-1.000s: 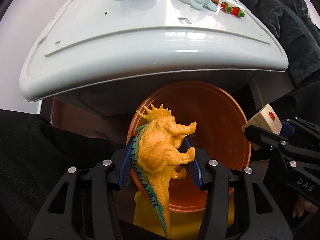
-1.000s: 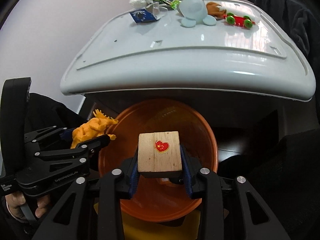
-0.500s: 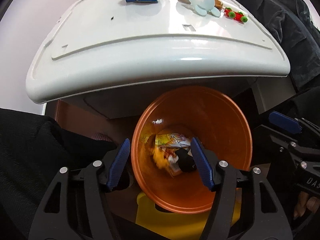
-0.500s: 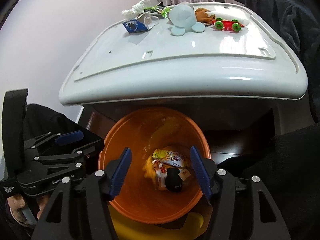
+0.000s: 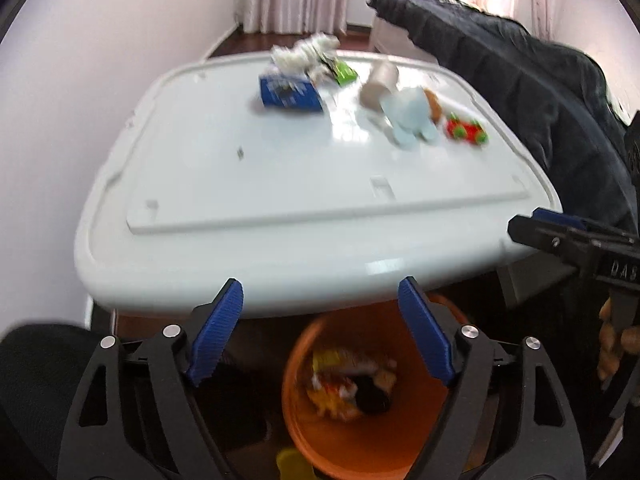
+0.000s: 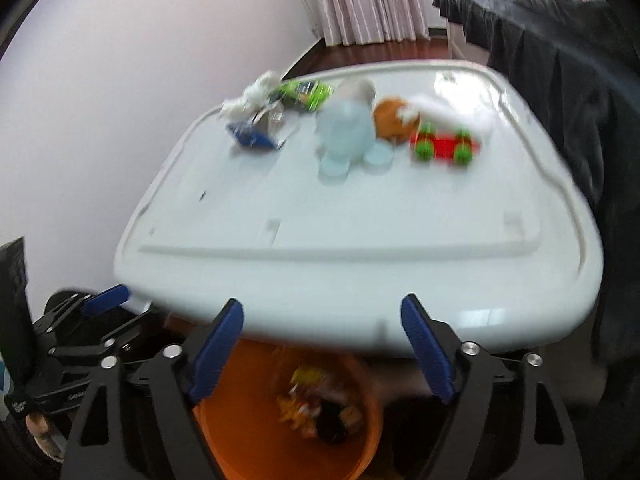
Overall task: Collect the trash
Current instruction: 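Move both open tools back over the table toward the remaining items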
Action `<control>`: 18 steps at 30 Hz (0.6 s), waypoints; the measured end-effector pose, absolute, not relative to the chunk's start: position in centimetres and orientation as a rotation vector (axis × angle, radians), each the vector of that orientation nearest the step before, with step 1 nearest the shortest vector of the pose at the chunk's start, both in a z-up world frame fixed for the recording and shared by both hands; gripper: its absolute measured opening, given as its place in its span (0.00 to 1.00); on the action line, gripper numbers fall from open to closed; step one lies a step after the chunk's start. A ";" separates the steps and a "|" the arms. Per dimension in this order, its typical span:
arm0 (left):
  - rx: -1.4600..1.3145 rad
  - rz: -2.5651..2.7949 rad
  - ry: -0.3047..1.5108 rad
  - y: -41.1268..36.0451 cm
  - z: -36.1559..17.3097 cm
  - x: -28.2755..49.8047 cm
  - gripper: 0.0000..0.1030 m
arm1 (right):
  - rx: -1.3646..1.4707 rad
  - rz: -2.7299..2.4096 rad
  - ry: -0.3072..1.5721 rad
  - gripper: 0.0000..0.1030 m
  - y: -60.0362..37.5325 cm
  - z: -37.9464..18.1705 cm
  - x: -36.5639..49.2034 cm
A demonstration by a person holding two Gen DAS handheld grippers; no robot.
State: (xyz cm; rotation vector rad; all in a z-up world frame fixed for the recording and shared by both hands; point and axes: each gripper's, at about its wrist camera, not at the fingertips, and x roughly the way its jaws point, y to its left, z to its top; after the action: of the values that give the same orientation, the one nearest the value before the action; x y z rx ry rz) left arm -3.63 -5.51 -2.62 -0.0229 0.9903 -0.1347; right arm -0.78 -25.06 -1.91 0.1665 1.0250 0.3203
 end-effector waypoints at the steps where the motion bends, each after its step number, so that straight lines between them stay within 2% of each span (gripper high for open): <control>1: -0.028 -0.117 0.973 -5.3 -2.6 -2.9 0.76 | 0.161 0.319 1.015 0.80 -25.1 -1.6 0.4; 10: -0.040 -0.049 0.970 -3.4 -4.5 -1.5 0.77 | 0.154 0.297 1.045 0.84 -24.0 -2.2 11.8; 18: -0.077 -0.059 0.962 -2.8 -4.6 -1.6 0.77 | 0.050 0.283 1.083 0.84 -21.6 -4.3 16.0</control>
State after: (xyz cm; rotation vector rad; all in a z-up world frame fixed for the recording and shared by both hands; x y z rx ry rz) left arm -1.58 -2.83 -4.57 -0.0772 0.9622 -0.0590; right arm 15.99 -21.60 -4.34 0.0503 1.0827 0.2825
